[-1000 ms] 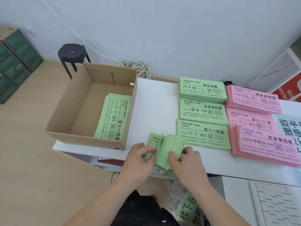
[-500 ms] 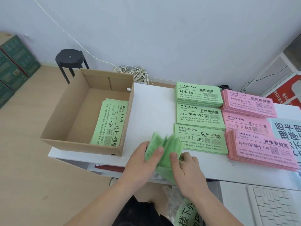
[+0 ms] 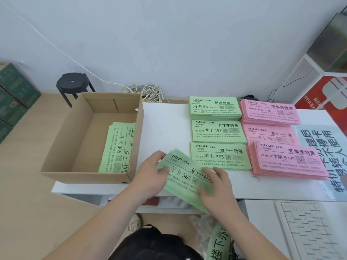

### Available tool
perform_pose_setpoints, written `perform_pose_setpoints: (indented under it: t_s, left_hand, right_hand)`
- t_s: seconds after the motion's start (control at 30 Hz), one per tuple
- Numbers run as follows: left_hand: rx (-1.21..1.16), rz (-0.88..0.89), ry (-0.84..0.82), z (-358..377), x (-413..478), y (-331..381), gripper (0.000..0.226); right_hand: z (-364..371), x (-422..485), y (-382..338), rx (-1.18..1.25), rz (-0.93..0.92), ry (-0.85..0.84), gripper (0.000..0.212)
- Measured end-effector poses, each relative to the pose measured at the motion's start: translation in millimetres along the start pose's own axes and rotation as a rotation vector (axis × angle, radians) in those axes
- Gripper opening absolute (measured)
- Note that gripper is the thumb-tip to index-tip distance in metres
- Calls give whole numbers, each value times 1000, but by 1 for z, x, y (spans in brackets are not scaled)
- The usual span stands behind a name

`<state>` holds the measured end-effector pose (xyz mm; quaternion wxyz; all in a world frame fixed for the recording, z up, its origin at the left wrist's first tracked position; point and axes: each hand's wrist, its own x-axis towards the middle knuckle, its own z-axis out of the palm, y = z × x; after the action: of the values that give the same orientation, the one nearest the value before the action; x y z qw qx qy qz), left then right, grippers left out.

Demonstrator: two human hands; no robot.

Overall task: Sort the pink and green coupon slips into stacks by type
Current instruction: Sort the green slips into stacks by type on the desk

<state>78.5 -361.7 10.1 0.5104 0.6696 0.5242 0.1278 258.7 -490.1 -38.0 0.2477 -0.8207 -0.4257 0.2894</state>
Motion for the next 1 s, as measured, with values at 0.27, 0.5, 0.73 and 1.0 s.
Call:
perform_pose_setpoints:
  t_s: [0.27, 0.5, 0.73, 1.0]
  left_hand:
    - [-245, 213, -29, -6, -12, 9, 19]
    - [-113, 110, -74, 18, 3, -13, 20]
    - [-221, 30, 38, 40, 1, -17, 37]
    - [-351, -39, 141, 48, 0, -19, 40]
  right_hand:
    - [-53, 0, 2, 797, 266, 54, 37]
    - [-58, 7, 11, 637, 223, 202, 35]
    - [-29, 6, 12, 706, 295, 278, 46]
    - [-22, 7, 11, 768, 384, 324, 58]
